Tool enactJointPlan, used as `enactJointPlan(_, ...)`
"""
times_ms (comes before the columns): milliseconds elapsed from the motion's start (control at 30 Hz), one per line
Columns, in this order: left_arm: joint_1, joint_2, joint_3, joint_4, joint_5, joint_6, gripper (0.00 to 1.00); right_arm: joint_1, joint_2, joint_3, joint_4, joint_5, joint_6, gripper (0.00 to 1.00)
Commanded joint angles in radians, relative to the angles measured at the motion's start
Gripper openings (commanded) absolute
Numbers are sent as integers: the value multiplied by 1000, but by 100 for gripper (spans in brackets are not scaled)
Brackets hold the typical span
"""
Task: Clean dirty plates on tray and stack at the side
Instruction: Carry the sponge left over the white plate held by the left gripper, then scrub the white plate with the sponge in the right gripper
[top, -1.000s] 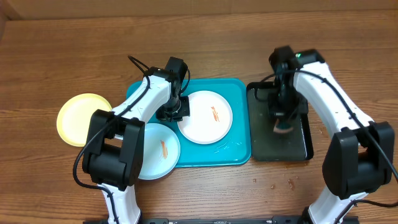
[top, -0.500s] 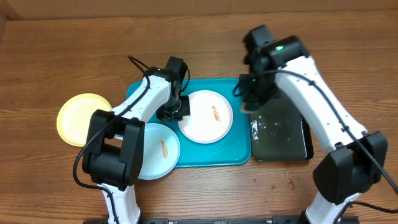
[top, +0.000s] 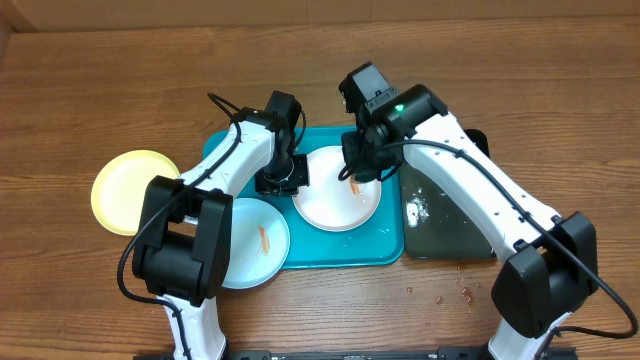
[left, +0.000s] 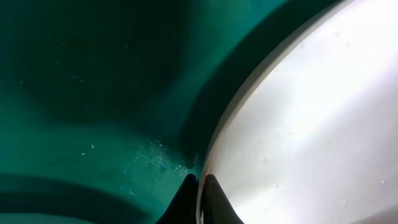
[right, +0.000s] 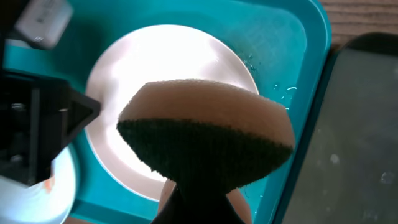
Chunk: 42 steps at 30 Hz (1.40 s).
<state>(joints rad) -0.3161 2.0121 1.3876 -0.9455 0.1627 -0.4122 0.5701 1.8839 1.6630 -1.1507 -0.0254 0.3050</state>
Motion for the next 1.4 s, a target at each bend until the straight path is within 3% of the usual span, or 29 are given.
enactJointPlan(0,1,-21,8,2,22,11,4,4,-19,-40,40,22,10,4)
enactJointPlan(800,1,-21,8,5,21,12,4,4,-17,-388,420,62,2,5)
enactJointPlan(933,1,-21,8,4,21,12,4,4,-13,-400,439,62,2,19)
enactJointPlan(1033,1,-21,8,4,21,12,4,4,-11,-400,439,63,2,42)
enactJointPlan(1067,1,-21,8,4,21,12,4,4,-11,-400,439,62,2,45)
enactJointPlan(1367,1,-21,8,5,21,13,4,4,-10,-400,444,62,2,52)
